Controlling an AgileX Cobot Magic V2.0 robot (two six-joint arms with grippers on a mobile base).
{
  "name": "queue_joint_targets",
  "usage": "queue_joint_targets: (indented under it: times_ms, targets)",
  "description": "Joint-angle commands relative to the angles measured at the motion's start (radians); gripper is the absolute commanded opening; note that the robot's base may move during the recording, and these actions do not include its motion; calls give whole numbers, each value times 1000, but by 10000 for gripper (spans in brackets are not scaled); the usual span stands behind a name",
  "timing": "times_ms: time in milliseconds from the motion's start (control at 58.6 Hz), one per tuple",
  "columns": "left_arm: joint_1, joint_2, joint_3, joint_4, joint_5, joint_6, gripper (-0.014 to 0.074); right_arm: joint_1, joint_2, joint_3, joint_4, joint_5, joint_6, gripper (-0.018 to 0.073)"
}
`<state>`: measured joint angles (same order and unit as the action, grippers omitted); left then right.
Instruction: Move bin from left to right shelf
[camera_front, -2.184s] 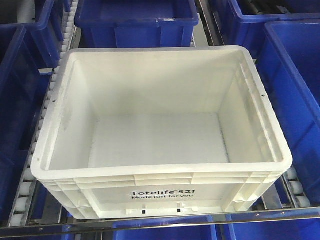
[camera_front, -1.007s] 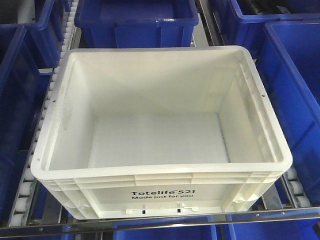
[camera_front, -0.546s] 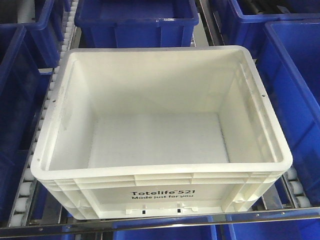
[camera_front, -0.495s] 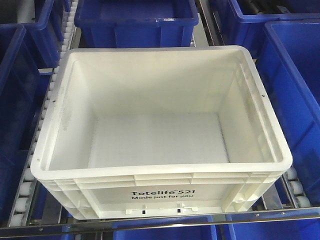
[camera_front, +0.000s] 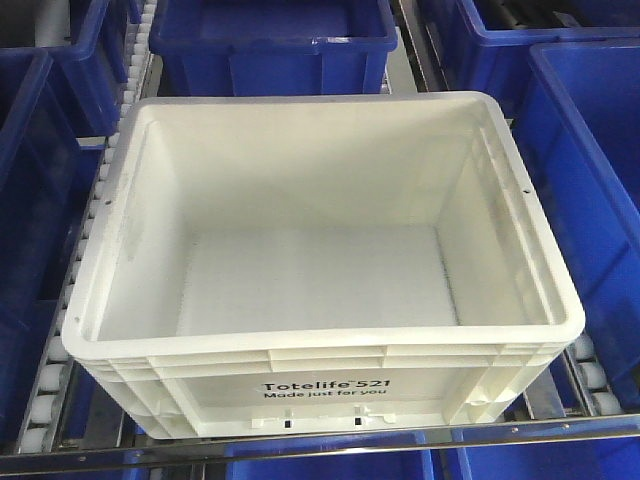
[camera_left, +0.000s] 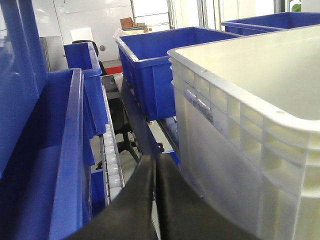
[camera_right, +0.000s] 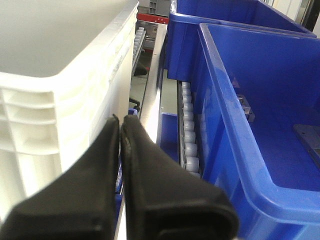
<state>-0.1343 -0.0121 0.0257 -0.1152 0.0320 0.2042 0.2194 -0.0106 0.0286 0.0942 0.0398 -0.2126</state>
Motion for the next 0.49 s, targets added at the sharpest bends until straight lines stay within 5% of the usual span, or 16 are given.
queue_joint_targets:
  times_ms: [0, 478]
  targets:
    - [1, -14, 13, -3, -76, -7, -6, -1, -10, 19, 0, -69, 0, -8]
    - [1, -14, 13, -3, -76, -7, -6, -1, -10, 19, 0, -68, 0, -8]
